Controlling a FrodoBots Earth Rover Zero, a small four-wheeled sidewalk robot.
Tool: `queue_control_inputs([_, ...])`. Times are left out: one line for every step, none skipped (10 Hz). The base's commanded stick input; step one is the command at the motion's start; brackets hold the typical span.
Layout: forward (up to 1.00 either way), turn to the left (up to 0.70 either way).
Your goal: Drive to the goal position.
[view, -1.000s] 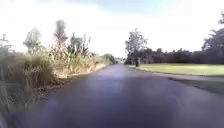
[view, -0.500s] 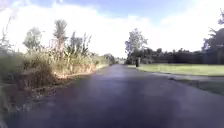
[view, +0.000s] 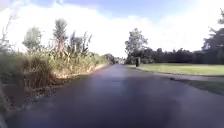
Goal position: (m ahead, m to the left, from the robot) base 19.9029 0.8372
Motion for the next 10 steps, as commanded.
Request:
queue_control_inputs([0.07,0.00])
queue_control_inputs([0.06,0.00])
queue_control_inputs([0.06,0.00])
queue_control_inputs([0.29,0.00])
queue_control_inputs([0.29,0.00])
queue_control_inputs([0.30,0.00])
queue_control_inputs([0.29,0.00])
queue_control_inputs([0.30,0.00])
queue_control_inputs([0.33,0.00])
queue_control_inputs([0.37,0.00])
